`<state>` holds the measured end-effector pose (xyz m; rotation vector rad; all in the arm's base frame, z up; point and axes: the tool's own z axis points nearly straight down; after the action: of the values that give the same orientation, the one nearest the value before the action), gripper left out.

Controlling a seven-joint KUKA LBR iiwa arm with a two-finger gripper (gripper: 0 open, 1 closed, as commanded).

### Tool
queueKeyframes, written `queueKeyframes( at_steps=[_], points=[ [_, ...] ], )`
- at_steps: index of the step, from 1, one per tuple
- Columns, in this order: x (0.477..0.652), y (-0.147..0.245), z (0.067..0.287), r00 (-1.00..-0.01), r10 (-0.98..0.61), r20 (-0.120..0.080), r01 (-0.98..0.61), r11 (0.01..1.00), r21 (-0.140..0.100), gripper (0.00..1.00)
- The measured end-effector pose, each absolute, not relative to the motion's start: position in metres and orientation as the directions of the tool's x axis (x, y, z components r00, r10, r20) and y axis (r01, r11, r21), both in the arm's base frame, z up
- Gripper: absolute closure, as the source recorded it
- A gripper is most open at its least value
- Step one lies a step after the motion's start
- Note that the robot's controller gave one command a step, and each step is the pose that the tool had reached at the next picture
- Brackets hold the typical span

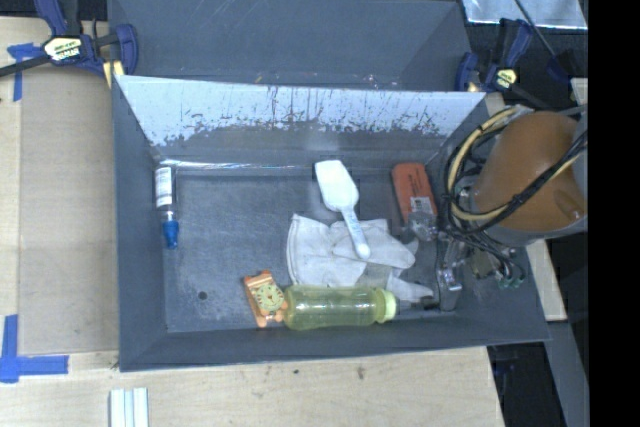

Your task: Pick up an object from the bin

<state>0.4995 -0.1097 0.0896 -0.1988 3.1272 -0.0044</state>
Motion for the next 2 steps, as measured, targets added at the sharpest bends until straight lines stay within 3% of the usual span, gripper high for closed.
queueKeyframes(
  at_steps=[1, 2],
  points=[
    [0.488, -0.077, 0.072, -0.995, -0.101, -0.006, -0.101, 0.995, -0.003, 0.0],
    [0.504, -0.074, 0.071, -1.0, 0.009, -0.007, 0.009, 1.0, -0.001, 1.0]
  ],
)
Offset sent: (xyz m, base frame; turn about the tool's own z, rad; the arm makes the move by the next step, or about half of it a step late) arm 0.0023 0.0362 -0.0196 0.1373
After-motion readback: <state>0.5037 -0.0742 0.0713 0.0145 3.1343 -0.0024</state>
